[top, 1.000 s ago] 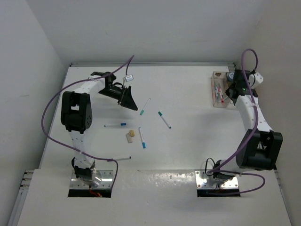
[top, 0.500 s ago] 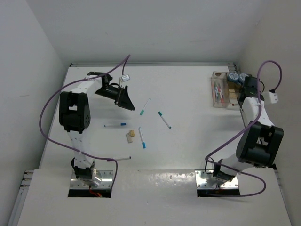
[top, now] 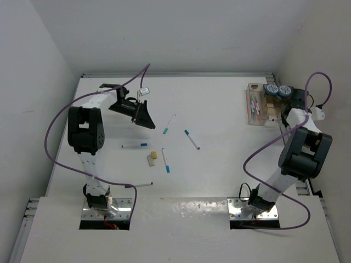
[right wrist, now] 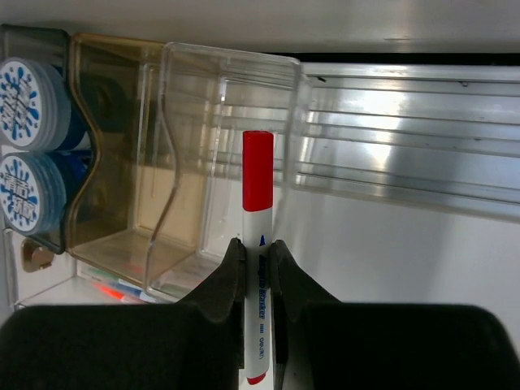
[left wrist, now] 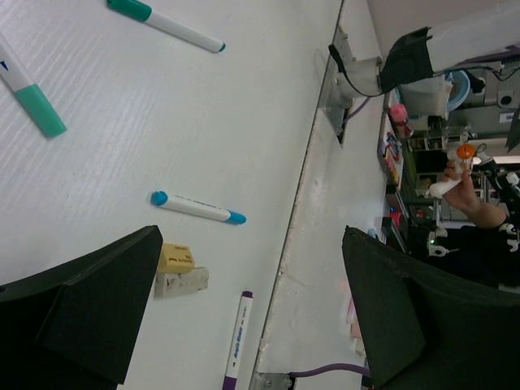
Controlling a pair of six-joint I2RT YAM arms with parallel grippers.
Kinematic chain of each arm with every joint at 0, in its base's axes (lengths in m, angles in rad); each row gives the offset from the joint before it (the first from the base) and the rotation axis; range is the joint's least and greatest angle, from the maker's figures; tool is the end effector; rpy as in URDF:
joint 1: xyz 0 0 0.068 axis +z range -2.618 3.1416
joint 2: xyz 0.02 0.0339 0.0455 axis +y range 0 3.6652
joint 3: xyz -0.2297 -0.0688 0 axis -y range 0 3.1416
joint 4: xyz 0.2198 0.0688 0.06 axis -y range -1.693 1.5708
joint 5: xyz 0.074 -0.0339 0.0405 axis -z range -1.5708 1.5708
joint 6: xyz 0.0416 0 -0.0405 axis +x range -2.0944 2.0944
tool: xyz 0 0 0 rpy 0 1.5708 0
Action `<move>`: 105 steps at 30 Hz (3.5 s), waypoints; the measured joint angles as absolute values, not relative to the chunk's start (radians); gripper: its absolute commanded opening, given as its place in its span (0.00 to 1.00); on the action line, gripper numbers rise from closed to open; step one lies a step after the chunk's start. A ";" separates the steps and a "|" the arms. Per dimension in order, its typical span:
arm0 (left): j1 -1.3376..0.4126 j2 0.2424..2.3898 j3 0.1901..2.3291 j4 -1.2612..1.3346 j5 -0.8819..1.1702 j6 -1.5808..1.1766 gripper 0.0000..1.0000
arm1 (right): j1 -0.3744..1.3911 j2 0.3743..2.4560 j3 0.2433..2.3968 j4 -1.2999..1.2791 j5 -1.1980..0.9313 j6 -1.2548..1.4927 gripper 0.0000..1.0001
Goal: Sort the stationery into containers
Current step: Place the pen in the storage box, then pick up the pen from the center of the board.
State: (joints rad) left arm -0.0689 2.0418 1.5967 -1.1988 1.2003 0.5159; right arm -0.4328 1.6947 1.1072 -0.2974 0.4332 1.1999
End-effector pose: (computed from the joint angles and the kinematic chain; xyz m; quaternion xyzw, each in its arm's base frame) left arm 0.3385 -0.0622 0.1889 0.2180 0.7956 -0.5570 0.0957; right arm 0.2971 -0.1565 0.1831 0.7197 0.5773 -0.0648 0.3803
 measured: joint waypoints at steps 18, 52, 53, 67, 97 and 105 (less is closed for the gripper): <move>-0.013 2.031 1.578 -1.111 1.113 0.462 1.00 | -0.436 1.808 1.197 -0.233 0.389 1.160 0.51; 0.054 1.620 0.974 -0.762 0.447 0.979 0.65 | 0.173 1.216 0.852 -0.331 -0.080 0.422 0.57; 0.048 1.619 0.966 -0.742 0.449 0.984 0.64 | 0.173 1.216 0.852 -0.333 -0.080 0.425 0.57; 0.001 1.613 0.907 -0.591 0.493 1.047 0.48 | 0.163 1.242 0.852 -0.368 -0.089 0.530 0.59; -0.136 1.688 1.170 -0.616 0.643 0.697 0.00 | 0.149 1.354 0.952 -0.341 -0.288 0.829 0.55; -0.139 1.687 1.266 -0.289 1.052 0.042 0.00 | 0.306 1.422 1.139 -0.163 -0.353 0.849 0.50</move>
State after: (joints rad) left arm -0.1390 1.6867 1.2659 -0.2890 1.0523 0.0418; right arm 0.3061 1.4216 1.1389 -0.1631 -0.3527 0.8490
